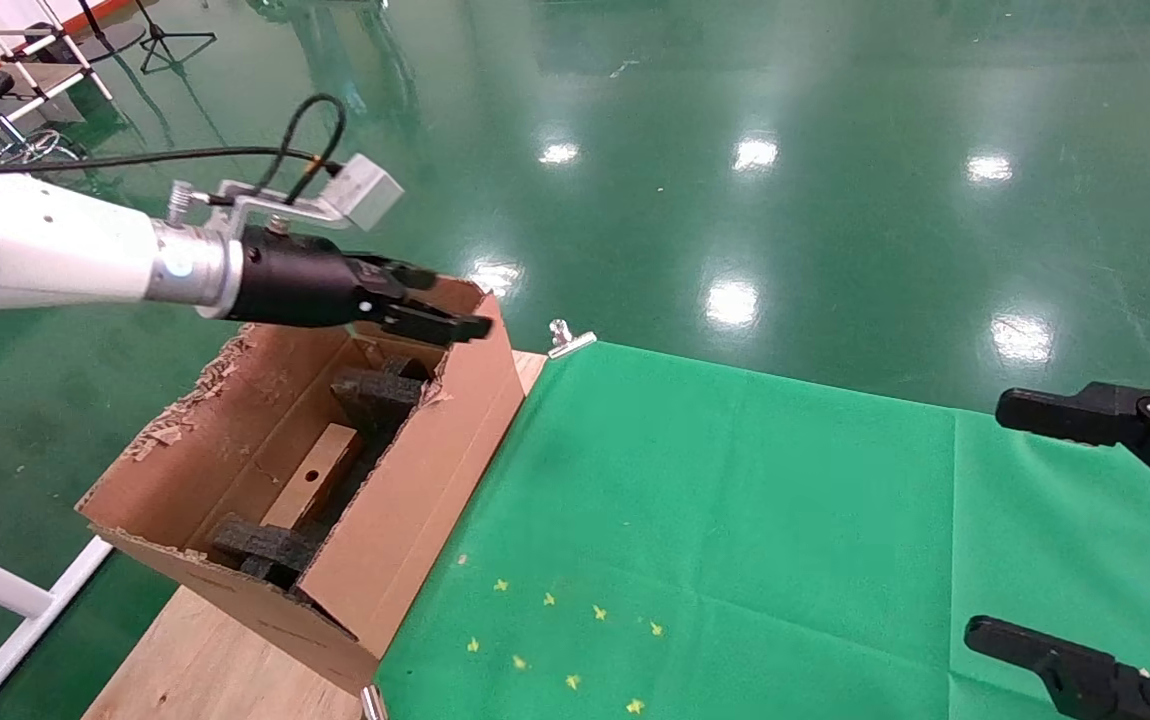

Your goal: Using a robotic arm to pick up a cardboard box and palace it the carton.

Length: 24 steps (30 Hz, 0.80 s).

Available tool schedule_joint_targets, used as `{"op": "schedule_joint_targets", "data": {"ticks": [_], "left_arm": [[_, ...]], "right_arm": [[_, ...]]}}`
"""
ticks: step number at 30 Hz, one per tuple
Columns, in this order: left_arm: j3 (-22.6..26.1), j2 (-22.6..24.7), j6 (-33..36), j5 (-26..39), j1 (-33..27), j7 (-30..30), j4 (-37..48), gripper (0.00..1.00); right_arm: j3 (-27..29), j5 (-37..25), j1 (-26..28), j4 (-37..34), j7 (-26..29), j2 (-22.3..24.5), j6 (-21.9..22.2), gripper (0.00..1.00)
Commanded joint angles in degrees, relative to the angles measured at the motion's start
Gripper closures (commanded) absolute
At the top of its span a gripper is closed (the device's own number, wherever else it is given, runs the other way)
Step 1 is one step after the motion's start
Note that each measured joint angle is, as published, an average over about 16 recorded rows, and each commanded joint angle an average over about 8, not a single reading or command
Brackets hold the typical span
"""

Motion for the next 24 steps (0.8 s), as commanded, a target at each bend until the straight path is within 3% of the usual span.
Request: {"op": "schedule_joint_targets", "data": {"ticks": [1, 24], "left_arm": [[-1.7, -0.3, 0.8, -1.4, 1.7, 0.7, -1.8, 0.00], [-21.6, -4.2, 9.7, -16.9, 21.2, 9.1, -22.3, 0.00]], "right_arm": [[0.0, 0.0, 0.0, 0.0, 0.0, 0.0, 0.0, 0.00], [0.0, 0.0, 0.0, 0.0, 0.0, 0.0, 0.0, 0.00]]}}
